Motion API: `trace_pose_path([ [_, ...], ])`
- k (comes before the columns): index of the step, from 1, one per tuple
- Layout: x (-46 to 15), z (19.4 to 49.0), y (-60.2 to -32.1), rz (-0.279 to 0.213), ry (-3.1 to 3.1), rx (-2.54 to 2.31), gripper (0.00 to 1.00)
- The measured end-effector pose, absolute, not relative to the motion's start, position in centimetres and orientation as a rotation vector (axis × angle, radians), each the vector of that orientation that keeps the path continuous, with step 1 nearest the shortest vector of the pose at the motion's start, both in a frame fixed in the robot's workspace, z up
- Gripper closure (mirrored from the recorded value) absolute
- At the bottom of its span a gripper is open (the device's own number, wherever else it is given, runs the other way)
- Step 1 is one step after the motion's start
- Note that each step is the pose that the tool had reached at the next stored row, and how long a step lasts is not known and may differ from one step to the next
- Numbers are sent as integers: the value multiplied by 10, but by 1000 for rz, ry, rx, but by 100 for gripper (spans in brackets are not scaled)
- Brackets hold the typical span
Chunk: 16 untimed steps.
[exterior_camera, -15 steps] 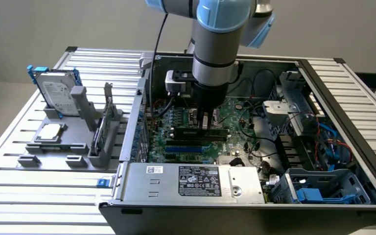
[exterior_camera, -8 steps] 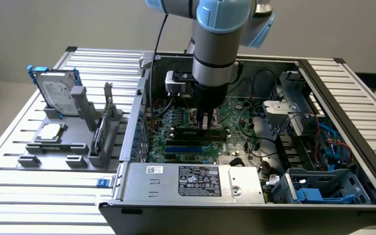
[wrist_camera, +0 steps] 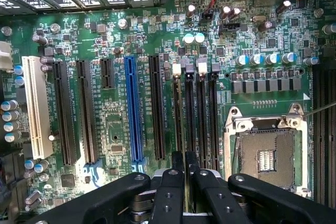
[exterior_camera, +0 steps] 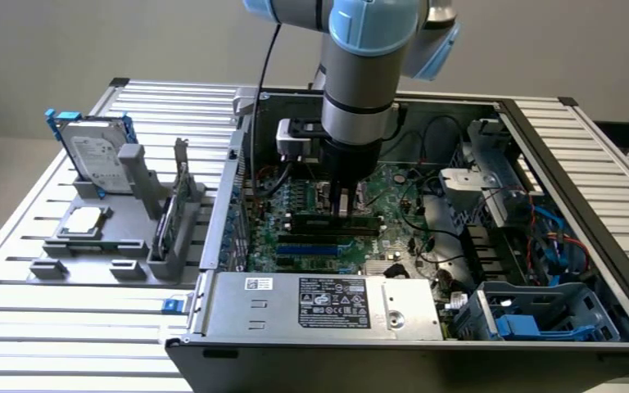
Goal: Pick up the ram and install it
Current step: 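Insert the ram into the slot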
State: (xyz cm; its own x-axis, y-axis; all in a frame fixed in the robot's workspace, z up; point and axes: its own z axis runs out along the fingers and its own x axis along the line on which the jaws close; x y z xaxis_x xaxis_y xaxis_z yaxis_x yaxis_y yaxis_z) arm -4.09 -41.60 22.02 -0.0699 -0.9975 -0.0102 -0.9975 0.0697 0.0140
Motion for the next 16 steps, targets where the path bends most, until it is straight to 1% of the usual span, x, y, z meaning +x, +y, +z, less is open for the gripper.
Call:
trace_pose_path([
  [16, -41, 218, -417, -27, -2296, 2142, 86],
])
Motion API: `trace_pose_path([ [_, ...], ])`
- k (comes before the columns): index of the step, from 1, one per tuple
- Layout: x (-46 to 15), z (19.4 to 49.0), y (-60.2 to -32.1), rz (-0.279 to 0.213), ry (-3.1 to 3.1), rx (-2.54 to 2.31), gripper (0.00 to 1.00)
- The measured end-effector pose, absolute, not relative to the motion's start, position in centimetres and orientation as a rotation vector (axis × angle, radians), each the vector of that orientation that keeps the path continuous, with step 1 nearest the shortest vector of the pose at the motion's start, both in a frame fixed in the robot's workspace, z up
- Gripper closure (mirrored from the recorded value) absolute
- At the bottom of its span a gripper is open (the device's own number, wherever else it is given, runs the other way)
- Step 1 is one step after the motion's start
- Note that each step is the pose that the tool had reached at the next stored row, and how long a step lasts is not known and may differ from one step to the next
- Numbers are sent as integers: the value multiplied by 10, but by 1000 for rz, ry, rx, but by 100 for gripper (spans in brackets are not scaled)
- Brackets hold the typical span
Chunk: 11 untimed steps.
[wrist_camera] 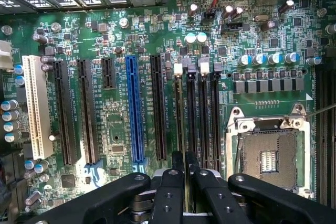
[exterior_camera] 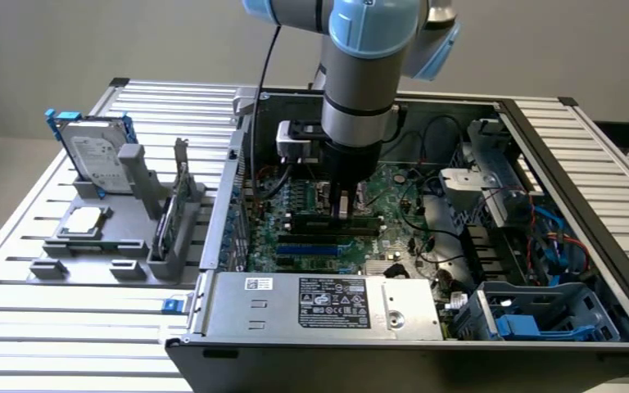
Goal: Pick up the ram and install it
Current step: 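Insert the ram into the slot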
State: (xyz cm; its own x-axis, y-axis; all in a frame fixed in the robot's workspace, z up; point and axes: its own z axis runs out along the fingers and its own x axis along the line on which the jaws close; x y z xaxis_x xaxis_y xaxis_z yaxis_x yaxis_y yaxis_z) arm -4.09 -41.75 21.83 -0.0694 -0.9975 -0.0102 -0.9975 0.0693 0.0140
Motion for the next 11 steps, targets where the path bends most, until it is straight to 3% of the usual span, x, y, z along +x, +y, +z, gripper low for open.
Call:
trace_pose_path([
  [3, -41, 218, -418, -27, -2295, 2141, 84],
  [4, -41, 218, -418, -27, -2296, 2141, 78],
  [11, -41, 234, -418, -27, -2295, 2141, 78],
])
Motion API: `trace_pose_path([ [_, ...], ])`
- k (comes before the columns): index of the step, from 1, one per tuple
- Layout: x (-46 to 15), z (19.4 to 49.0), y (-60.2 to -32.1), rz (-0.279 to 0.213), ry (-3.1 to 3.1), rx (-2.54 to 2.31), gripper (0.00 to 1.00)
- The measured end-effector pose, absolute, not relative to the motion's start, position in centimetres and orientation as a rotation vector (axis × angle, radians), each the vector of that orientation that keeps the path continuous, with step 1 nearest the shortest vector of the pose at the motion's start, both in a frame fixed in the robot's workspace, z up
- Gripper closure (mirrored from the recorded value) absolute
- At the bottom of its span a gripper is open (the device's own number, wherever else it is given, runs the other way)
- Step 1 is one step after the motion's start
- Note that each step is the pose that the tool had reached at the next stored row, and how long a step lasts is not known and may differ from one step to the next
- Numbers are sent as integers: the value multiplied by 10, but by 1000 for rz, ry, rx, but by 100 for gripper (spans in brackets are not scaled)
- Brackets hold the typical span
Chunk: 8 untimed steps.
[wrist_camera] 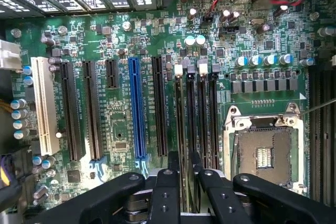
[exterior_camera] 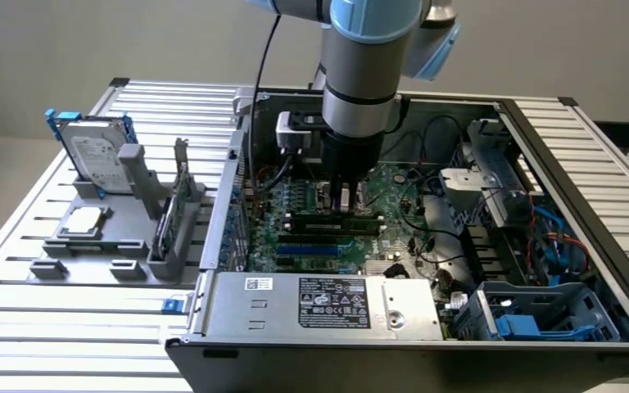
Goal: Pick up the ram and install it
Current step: 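Insert the ram into the slot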
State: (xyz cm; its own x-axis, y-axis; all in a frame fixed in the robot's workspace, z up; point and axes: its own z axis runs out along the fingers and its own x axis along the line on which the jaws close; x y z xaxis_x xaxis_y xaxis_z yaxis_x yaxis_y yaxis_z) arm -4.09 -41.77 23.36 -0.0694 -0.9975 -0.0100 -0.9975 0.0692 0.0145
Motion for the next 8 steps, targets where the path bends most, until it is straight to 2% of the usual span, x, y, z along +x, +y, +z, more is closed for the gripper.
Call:
trace_pose_path([
  [5, -41, 245, -418, -28, -2295, 2141, 78],
  [6, -41, 245, -418, -28, -2295, 2141, 87],
  [8, -41, 245, -418, -28, -2295, 2142, 89],
])
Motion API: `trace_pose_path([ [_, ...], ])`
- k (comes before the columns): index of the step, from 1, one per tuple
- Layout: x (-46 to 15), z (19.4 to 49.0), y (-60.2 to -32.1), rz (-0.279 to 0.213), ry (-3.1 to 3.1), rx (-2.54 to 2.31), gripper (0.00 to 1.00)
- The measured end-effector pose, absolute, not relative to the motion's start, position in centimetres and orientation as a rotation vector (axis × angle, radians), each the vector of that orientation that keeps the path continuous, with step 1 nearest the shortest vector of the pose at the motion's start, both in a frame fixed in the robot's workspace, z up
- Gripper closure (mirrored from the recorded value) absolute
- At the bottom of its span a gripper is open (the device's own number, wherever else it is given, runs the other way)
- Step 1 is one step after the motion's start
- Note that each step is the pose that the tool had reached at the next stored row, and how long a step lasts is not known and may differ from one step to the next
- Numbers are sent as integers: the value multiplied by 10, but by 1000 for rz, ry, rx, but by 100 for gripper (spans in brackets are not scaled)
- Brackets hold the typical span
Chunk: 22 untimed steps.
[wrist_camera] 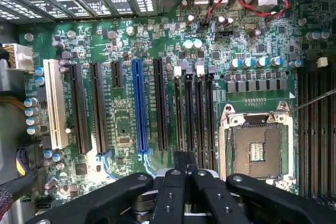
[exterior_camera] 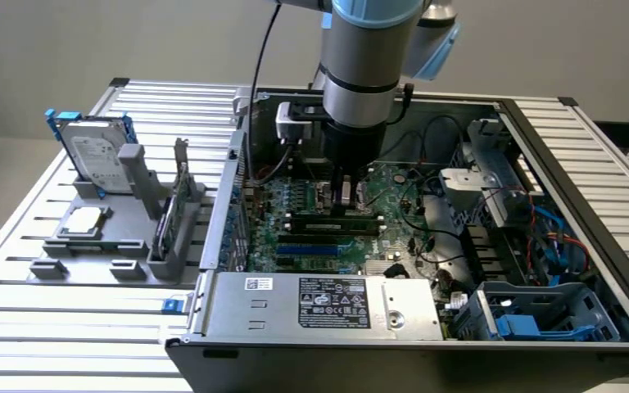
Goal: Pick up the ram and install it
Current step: 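Insert the ram into the slot, then press down the ram until it locks into place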
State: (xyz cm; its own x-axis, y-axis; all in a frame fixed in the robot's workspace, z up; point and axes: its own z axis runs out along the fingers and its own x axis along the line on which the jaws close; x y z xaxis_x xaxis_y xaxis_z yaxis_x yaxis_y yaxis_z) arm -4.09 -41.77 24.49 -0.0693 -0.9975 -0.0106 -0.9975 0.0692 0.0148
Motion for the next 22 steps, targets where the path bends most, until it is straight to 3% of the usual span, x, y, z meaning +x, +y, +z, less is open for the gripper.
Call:
trace_pose_path([
  [22, -41, 237, -414, -29, -2295, 2142, 89],
])
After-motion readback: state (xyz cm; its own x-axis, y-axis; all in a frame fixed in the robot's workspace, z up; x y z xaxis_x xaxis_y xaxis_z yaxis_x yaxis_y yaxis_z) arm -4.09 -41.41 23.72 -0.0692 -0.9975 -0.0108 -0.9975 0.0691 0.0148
